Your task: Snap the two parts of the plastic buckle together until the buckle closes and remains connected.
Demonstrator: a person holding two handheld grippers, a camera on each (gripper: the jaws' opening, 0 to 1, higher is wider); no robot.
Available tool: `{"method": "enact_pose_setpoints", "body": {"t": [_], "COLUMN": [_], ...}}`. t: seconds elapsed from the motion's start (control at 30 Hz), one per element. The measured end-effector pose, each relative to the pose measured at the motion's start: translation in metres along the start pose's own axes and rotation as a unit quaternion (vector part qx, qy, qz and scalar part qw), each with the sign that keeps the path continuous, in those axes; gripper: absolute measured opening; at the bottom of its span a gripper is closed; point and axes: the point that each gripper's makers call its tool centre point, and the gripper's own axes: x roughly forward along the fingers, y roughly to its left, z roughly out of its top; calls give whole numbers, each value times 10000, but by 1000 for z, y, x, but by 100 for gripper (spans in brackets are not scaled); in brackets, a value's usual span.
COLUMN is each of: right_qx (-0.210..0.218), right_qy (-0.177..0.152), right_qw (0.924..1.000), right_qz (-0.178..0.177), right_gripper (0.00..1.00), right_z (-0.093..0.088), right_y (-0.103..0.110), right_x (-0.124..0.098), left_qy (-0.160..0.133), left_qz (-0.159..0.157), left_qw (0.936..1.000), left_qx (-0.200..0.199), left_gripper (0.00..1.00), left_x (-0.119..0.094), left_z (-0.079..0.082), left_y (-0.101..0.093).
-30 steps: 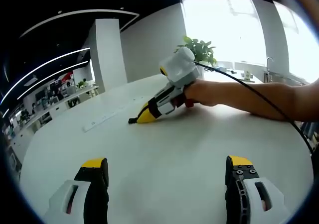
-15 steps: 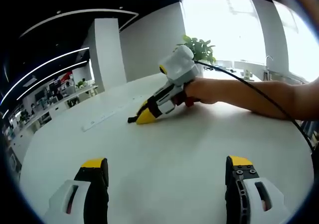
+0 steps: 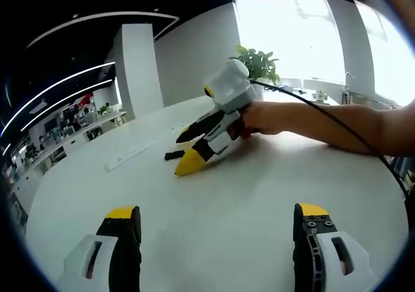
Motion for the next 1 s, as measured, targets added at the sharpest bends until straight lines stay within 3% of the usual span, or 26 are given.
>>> {"method": "enact_pose_setpoints", "body": {"t": [0.1,0.17,1.0], "right_qx": [33,81,163], "right_qy": [22,-34,-146], "right_qw": [10000,10000,9997], "right_qz": [19,11,-142], "right_gripper": [83,99,99], "right_z": [-1,1,5], "right_y": [0,-1,-3], "right_x": [0,1,-8], "left_qy": [-4,6,6], "left_qz": [10,29,35], "left_qw": [10000,10000,9999], "left_qx": [-3,6,-103], "left_gripper": [99,99,99], "left_x": [0,0,1], "left_z": [0,0,-2], "left_y": [1,2,4]}}
